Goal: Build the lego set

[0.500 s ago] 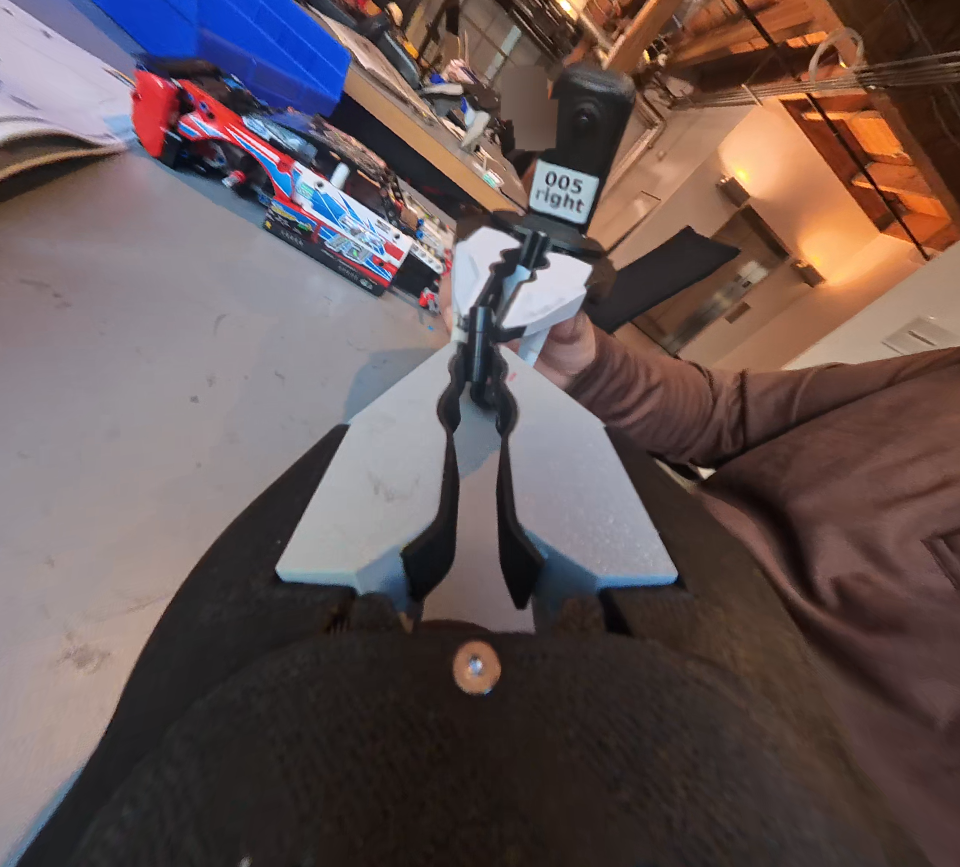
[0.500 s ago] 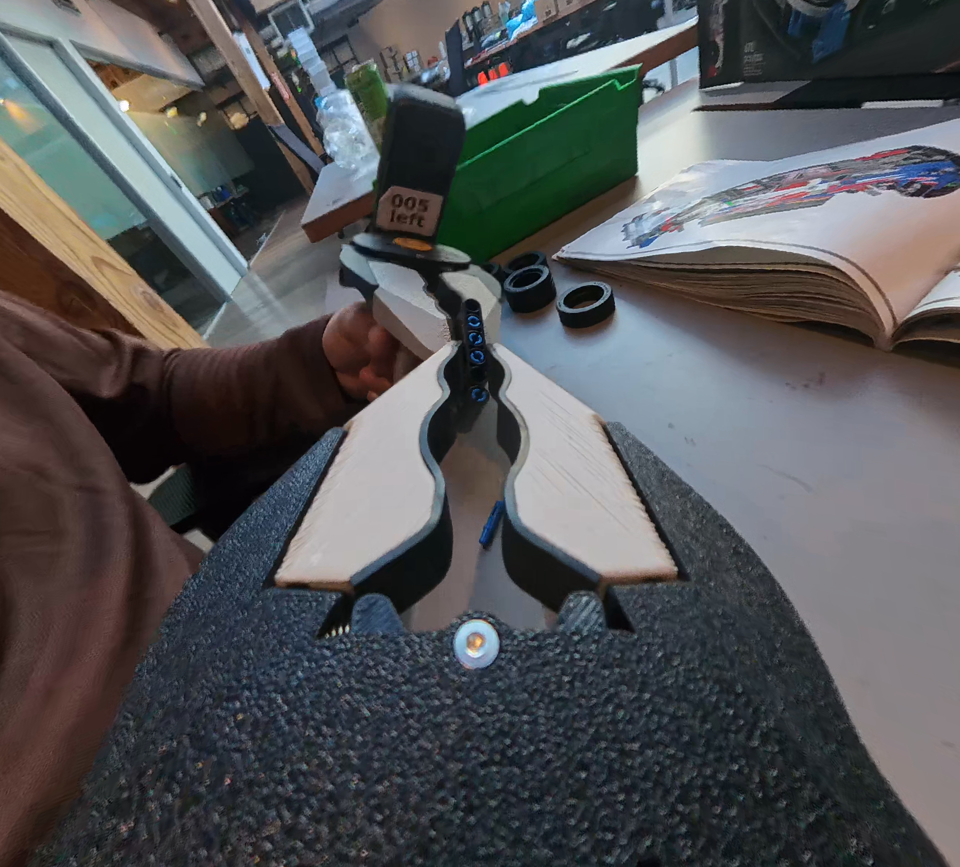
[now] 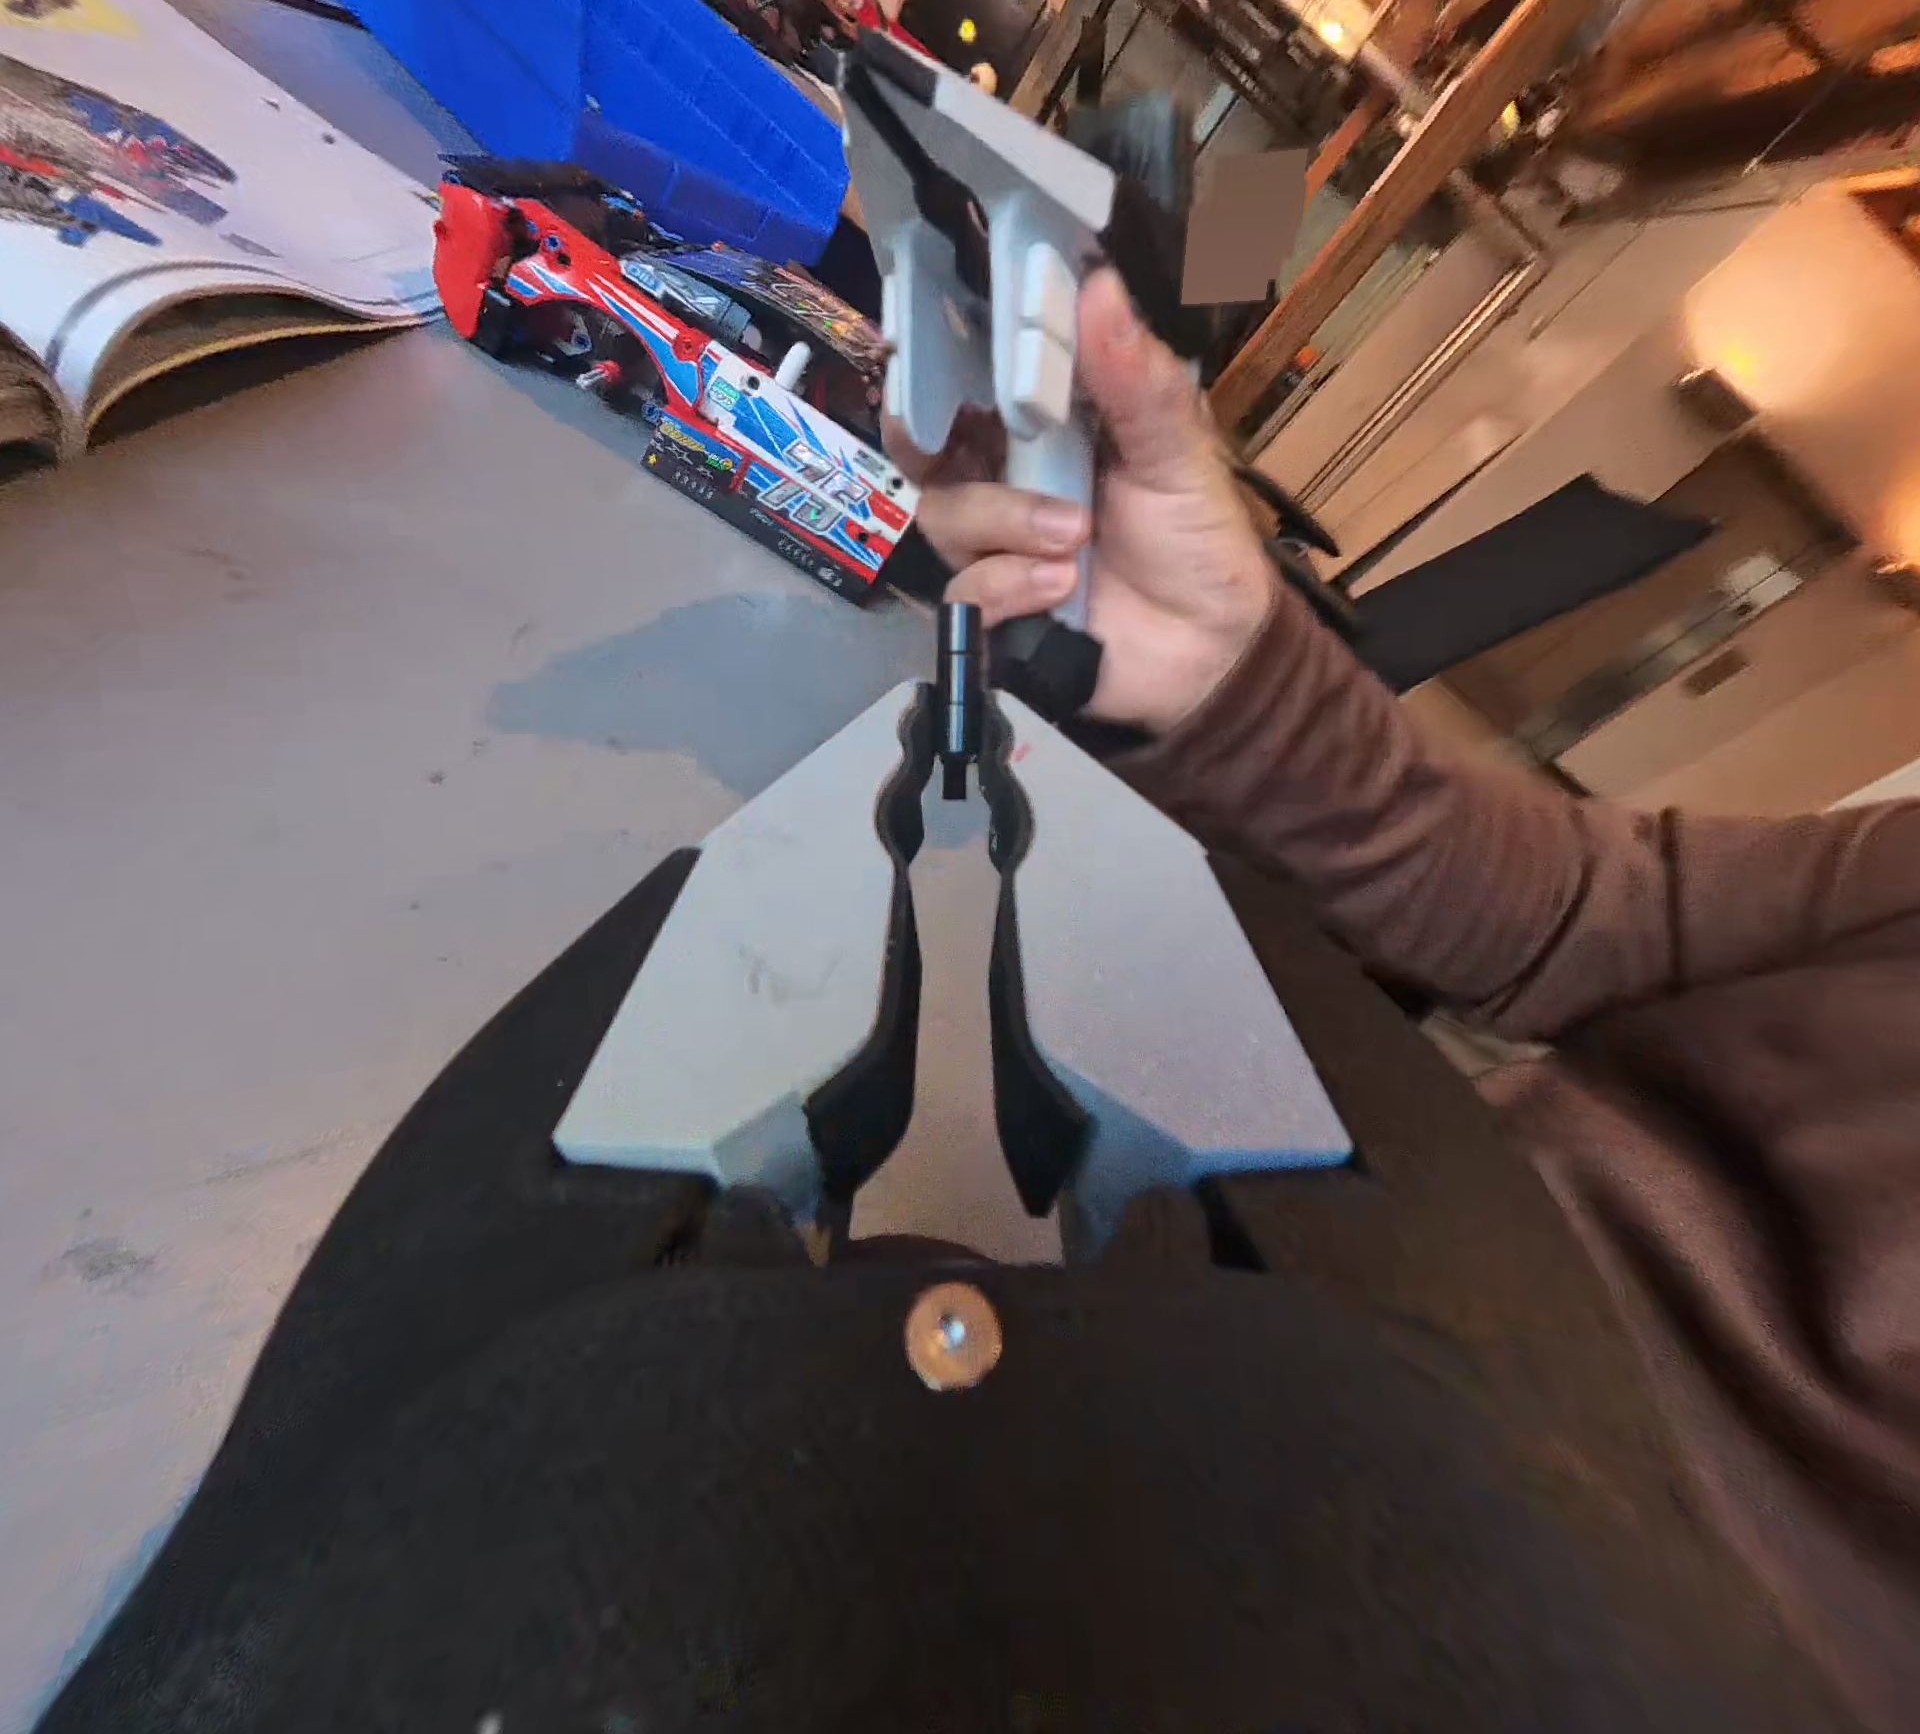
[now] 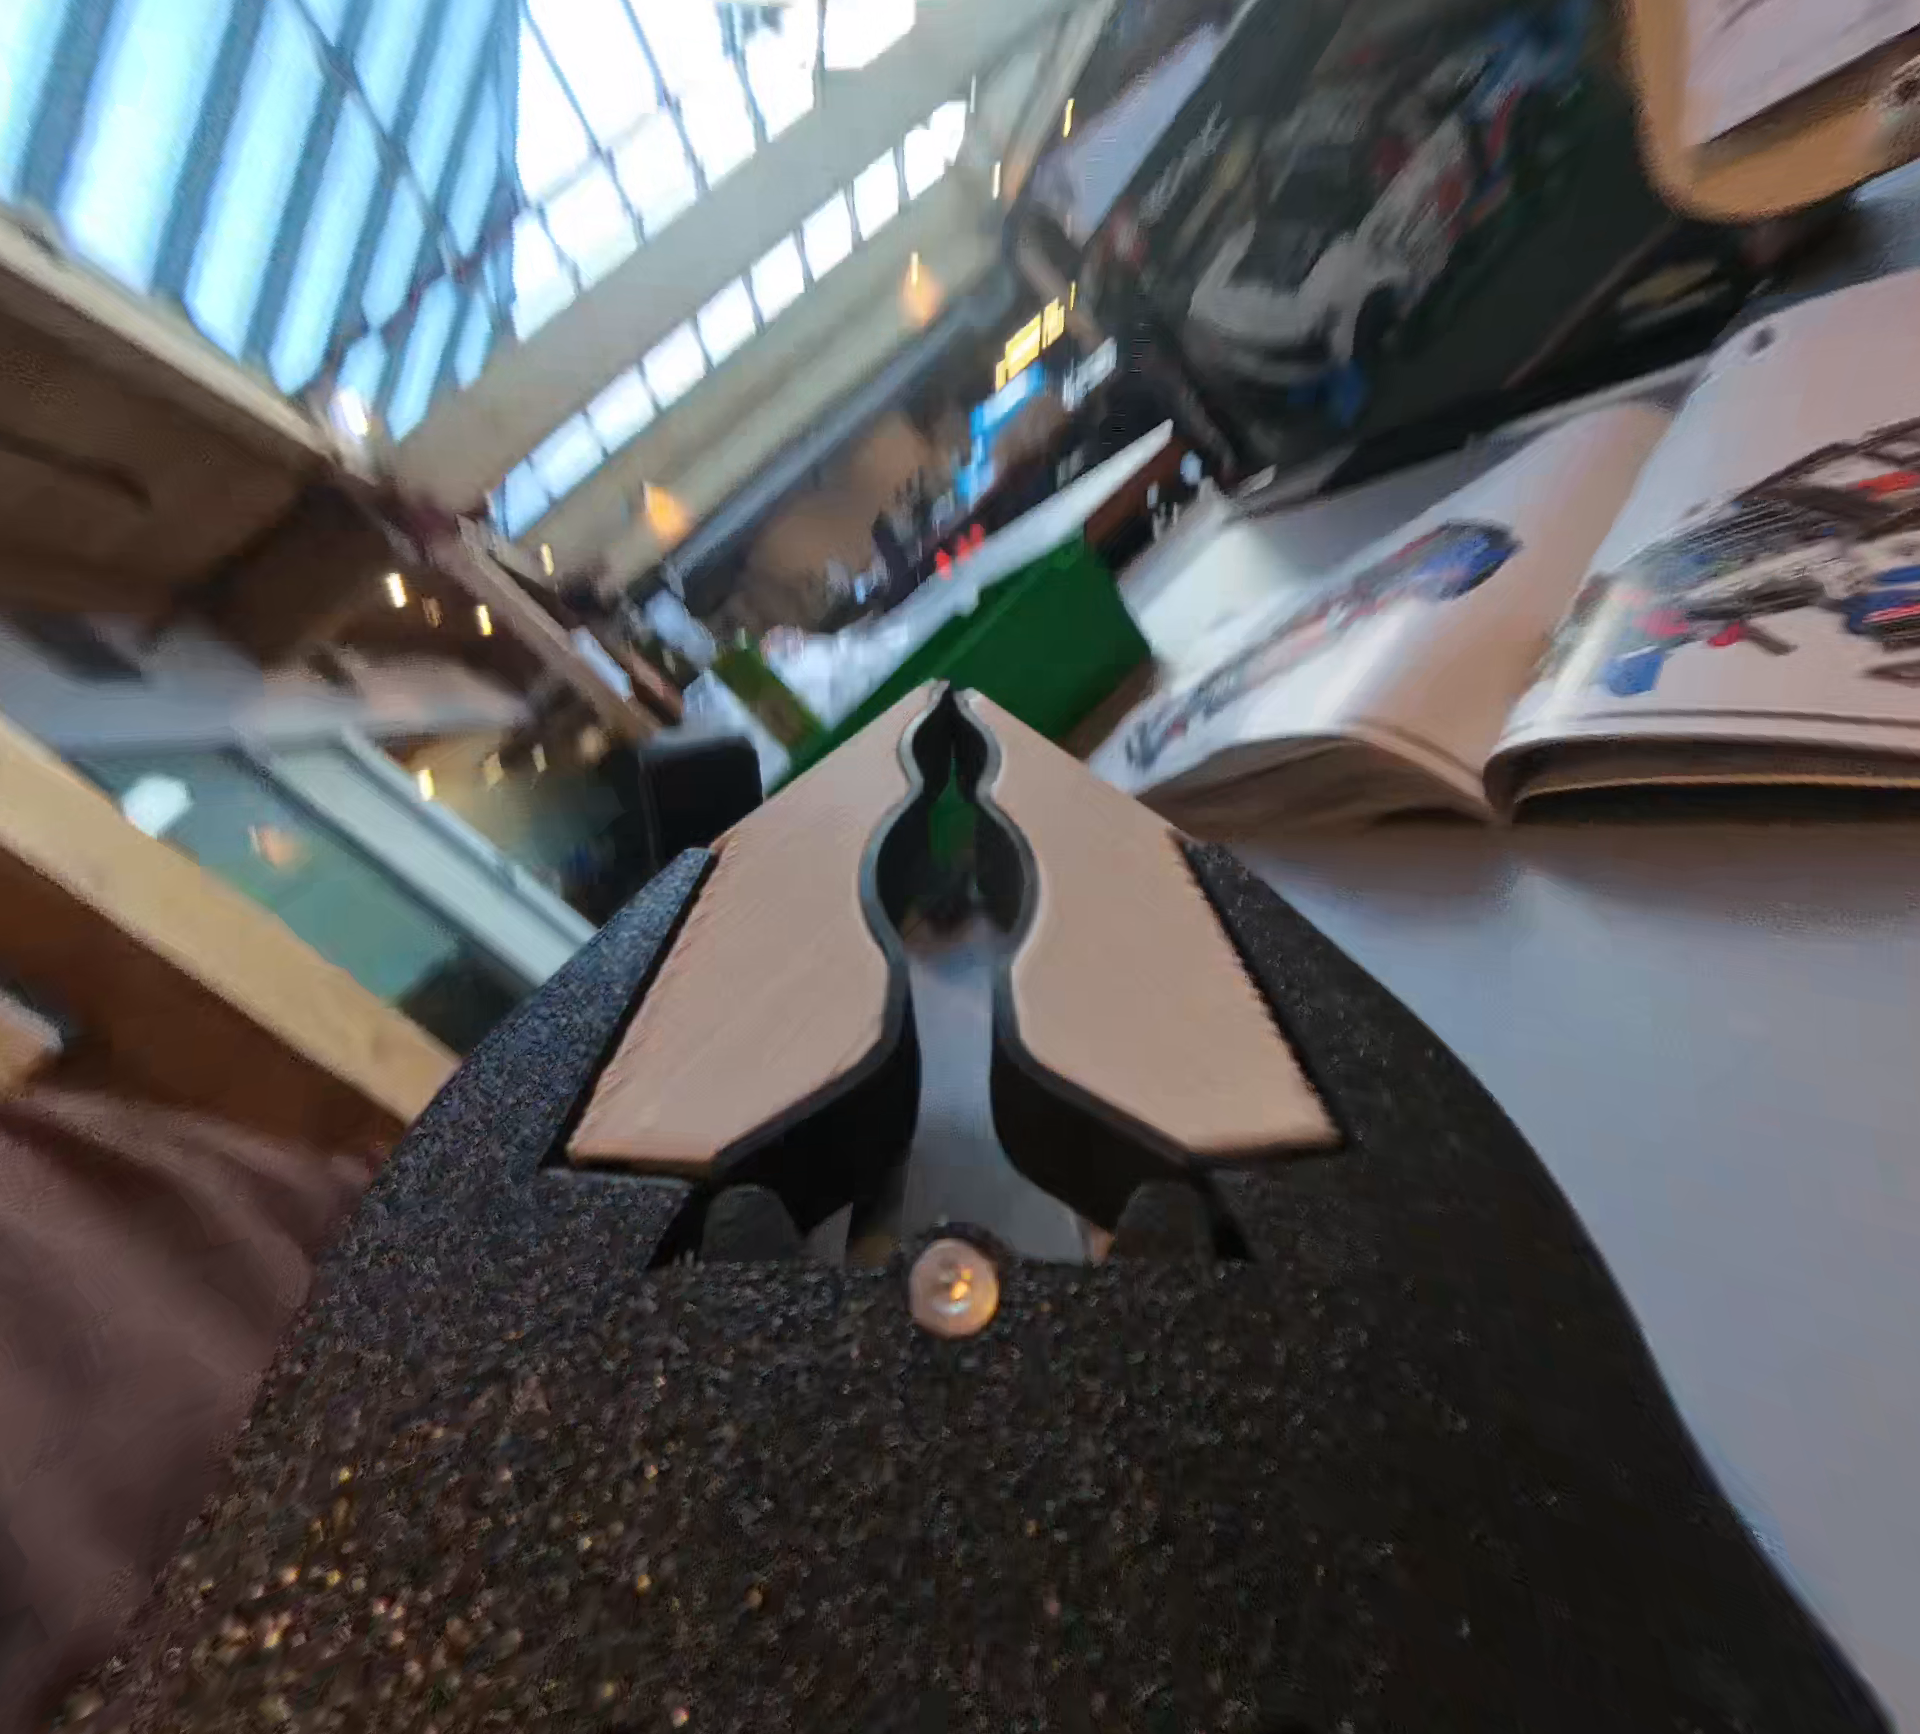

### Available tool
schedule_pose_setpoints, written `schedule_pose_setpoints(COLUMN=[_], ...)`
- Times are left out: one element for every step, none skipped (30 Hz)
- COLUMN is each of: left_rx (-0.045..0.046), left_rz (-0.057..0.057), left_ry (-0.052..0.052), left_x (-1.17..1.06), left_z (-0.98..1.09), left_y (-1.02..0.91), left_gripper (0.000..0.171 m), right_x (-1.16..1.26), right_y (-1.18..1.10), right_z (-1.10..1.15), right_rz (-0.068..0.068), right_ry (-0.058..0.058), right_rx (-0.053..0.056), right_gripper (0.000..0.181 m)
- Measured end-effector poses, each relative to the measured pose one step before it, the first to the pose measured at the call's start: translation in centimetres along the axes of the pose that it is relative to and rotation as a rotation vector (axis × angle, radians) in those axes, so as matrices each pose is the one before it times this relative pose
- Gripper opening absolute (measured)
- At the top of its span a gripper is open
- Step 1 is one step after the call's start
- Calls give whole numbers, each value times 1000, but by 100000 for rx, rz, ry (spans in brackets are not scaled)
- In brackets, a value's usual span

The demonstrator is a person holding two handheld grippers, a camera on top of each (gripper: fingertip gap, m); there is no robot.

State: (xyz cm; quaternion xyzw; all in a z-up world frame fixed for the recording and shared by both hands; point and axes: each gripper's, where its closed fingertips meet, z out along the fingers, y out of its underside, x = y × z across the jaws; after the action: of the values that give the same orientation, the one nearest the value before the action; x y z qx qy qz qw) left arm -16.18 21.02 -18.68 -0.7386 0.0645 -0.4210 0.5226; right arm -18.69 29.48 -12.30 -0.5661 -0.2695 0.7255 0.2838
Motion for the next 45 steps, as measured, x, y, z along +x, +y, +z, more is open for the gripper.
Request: schedule_pose_setpoints(left_rx=[-1057, 563, 3177, 5679, 4850, 3038, 1890, 3060, 4154, 3931, 2064, 131, -374, -252, 77, -53, -199, 394, -200, -263, -159, -206, -972, -1570, -534, 780, 1049, 45, 133, -66, -144, -237, -34, 162, 704, 938, 460, -365, -1072, -1600, -2067, -2156, -1878, -1773, -2373], left_rz=[2516, 4146, 6028, 6366, 4676, 7193, 6928, 6367, 6455, 6308, 3950, 1027, -428, -398, 286, -174, -590, -334, 55, 169, -274, -973, -2414, -4209, -5339, -5316, -4185, -2597, -1567, -1215, -1261, -1734, -1959, -2055, -2279, -2745, -2965, -2716, -2158, -1692, -1644, -1760, -1896, -1465, -1019], left_ry=[-454, 1804, 5275, 6021, 3176, 1776, 538, 1950, 1814, 811, -243, -171, 942, 328, 20, 389, -280, 132, -202, -206, -53, -805, -1811, -2034, -839, -54, 98, -468, -170, -152, -118, -9, -32, 87, 201, 342, -118, -937, -1735, -1844, -1487, -991, -600, -89, -346], left_x=[-95, 154, 698, 957, 777, 655, 517, 784, 805, 581, 241, 48, 112, 45, 48, 93, -58, 17, 8, 15, 31, -111, -349, -483, -366, -243, -188, -257, -147, -90, -83, -93, -115, -110, -123, -139, -255, -383, -487, -479, -402, -321, -231, -122, -143], left_z=[61, -32, -209, -382, -448, -400, -368, -346, -285, -188, -42, 61, 111, 110, 59, 13, -44, -64, 7, 50, 70, 68, 88, 85, 83, 44, -16, -22, -34, -31, 11, 15, 24, 16, -29, -64, -85, -74, -44, -11, 36, 95, 108, 126, 138], left_y=[8, -342, -690, -1005, -1112, -719, -444, -520, -661, -584, -305, -17, 94, 41, -18, 11, 31, -81, 23, 55, 55, 74, 234, 373, 219, -32, -119, 39, -15, 13, 67, 95, 73, 28, -70, -129, -76, 50, 184, 261, 364, 405, 368, 339, 430], left_gripper=[4, 5, 4, 4, 4, 4, 4, 4, 4, 4, 4, 4, 4, 4, 4, 4, 4, 4, 4, 4, 4, 4, 4, 4, 5, 4, 4, 4, 4, 4, 4, 4, 4, 4, 4, 4, 4, 4, 4, 4, 4, 4, 4, 4, 4], right_x=[-769, -875, -965, -1041, -1020, -1043, -855, -596, -568, -671, -627, -447, -458, -613, -496, -266, -190, -109, -53, -66, 0, 167, 122, 5, 95, 197, 256, 191, 144, 149, 178, 223, 183, 131, 141, 183, 188, 212, 211, 186, 251, 376, 216, 288, 362], right_y=[1232, 1401, 1133, 624, 207, -29, -232, -377, -411, -354, -195, -23, 73, 150, 253, 207, 18, -23, 33, 40, 36, 75, 126, 145, 150, 176, 102, 43, 24, 58, 60, 79, 75, 34, 56, 128, 165, 178, 91, 0, -18, 23, 51, 178, 305], right_z=[489, 524, 473, 298, 142, -120, -407, -454, -416, -329, -205, -94, 16, 121, 236, 181, 28, -44, -83, -96, -83, -34, -29, 18, 73, 76, 63, 89, 41, 11, -34, -59, -91, -53, -53, -74, -39, -14, -30, -55, -37, -11, 5, 60, 148], right_rz=[-5671, -8830, -9681, -8092, -6450, -6127, -5270, -3449, -2304, -2014, -1826, -1283, -1149, -1510, -1823, -1892, -1348, -431, 327, 539, 482, 373, 190, 178, 107, -27, 105, 509, 913, 1023, 876, 563, 362, 400, 461, 512, 451, 212, -121, -187, 58, 355, 304, 214, -22], right_ry=[-313, 675, 711, -336, -1370, -2243, -2032, -1164, -1420, -2189, -1842, -947, -960, -1430, -504, 615, 505, 282, 206, -124, -212, 373, 144, -125, 438, 1254, 1603, 806, 243, 182, 355, 704, 628, 280, 278, 353, 435, 867, 1195, 1067, 944, 836, 555, 998, 1868], right_rx=[-11567, -10931, -8560, -4954, -2487, -1186, 1, 608, 519, 64, -370, -672, -511, -319, -599, -211, 950, 885, 354, 57, -32, -392, -914, -1196, -1289, -1271, -716, -27, 205, 257, 206, 17, -42, 74, -29, -369, -684, -765, -470, -37, 65, -129, -647, -1413, -2026], right_gripper=[0, 0, 0, 2, 10, 11, 9, 10, 12, 13, 13, 15, 17, 17, 16, 13, 10, 10, 10, 10, 10, 10, 14, 15, 15, 15, 15, 14, 14, 13, 11, 10, 10, 10, 10, 10, 10, 10, 11, 12, 12, 12, 12, 13, 13])
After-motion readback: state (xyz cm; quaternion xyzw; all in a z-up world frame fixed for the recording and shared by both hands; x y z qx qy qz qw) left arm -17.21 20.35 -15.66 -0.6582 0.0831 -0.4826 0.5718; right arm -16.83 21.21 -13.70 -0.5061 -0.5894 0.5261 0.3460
